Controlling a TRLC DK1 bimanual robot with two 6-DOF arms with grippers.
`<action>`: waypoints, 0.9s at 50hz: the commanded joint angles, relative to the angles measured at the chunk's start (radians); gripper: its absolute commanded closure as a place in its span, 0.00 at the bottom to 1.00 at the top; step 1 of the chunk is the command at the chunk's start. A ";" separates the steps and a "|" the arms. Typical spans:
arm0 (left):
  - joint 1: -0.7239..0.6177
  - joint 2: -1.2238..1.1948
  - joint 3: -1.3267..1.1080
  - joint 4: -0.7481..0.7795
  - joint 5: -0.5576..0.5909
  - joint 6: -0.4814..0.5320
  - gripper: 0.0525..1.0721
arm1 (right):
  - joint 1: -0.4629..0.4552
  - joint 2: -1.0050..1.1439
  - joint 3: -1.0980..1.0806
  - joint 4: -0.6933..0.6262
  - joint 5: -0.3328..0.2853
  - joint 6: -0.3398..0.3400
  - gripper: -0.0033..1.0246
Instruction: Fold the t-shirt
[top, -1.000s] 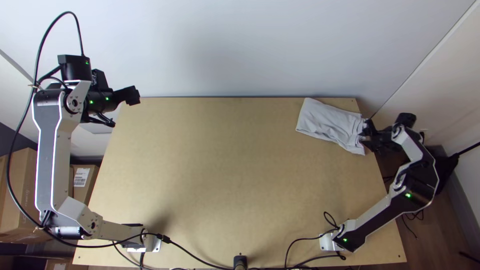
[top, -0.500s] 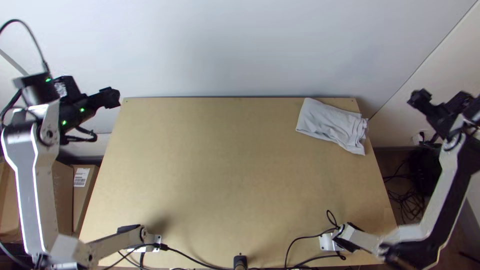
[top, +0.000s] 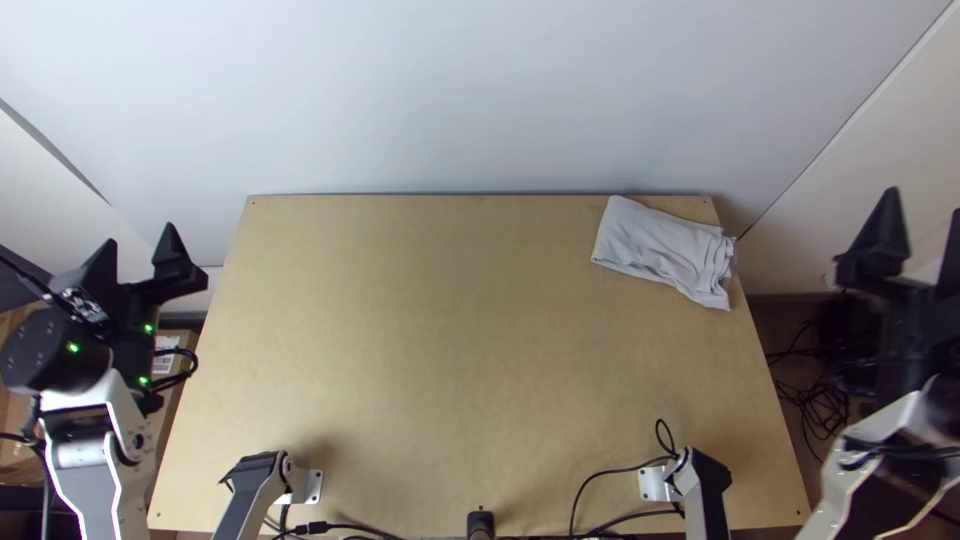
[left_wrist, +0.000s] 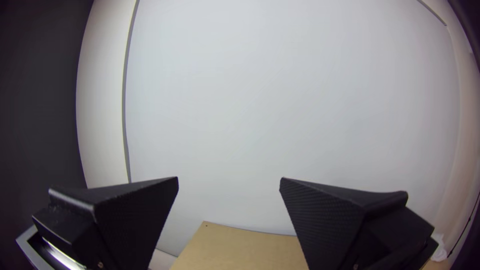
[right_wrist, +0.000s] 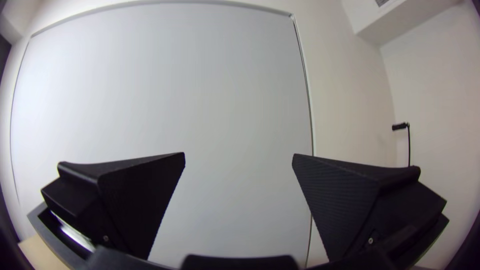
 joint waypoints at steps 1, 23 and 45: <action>0.006 -0.096 -0.134 0.104 -0.010 0.050 0.04 | 0.002 -0.204 -0.275 0.300 0.006 -0.015 0.04; -0.037 -0.547 -0.868 0.452 -0.005 0.127 0.04 | 0.019 -0.572 -0.970 0.677 0.055 0.045 0.04; -0.109 -0.650 -1.105 0.253 0.007 0.025 0.04 | 0.160 -0.679 -1.240 0.209 0.080 -0.038 0.04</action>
